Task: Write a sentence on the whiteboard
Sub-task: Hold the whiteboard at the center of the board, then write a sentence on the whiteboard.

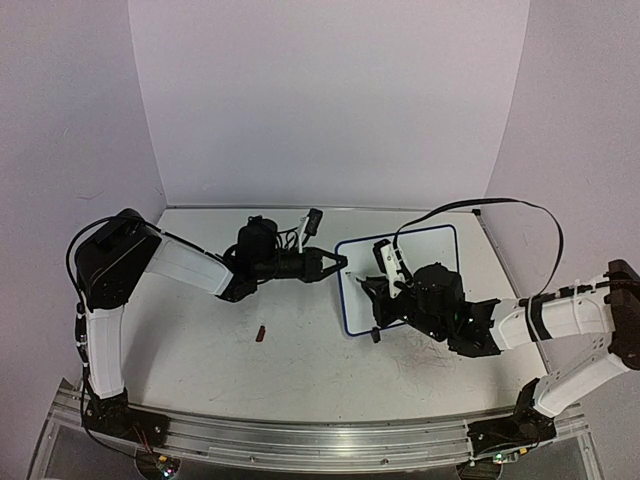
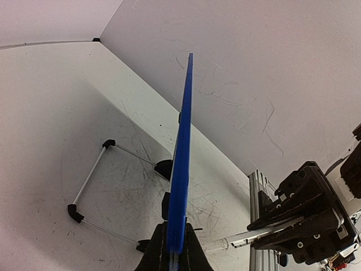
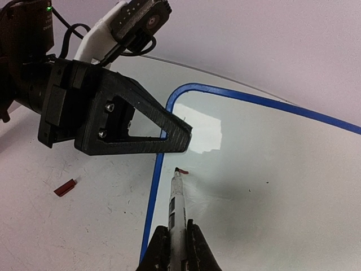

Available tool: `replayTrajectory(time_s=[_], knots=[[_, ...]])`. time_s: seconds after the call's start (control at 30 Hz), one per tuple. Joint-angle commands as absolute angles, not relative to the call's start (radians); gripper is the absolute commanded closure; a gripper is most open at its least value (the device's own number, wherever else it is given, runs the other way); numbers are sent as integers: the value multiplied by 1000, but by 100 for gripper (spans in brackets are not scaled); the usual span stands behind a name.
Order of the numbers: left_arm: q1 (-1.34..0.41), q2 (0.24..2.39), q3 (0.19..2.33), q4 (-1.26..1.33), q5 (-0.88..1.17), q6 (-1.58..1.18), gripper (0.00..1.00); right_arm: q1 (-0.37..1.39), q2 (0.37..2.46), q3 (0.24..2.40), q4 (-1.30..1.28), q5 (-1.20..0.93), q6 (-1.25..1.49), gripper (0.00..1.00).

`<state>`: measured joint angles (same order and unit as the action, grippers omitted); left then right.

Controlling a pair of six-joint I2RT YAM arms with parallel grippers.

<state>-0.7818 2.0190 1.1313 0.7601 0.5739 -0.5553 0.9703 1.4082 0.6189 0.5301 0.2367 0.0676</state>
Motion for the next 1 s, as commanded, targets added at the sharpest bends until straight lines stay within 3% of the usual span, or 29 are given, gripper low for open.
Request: replayTrajectory(time_s=[0.0, 0.97], knots=[[-782, 2018, 1147, 774, 570, -561, 97, 971, 1421, 623, 536, 228, 82, 100], [-782, 2006, 1149, 772, 561, -561, 98, 986, 1379, 580, 482, 296, 133, 100]])
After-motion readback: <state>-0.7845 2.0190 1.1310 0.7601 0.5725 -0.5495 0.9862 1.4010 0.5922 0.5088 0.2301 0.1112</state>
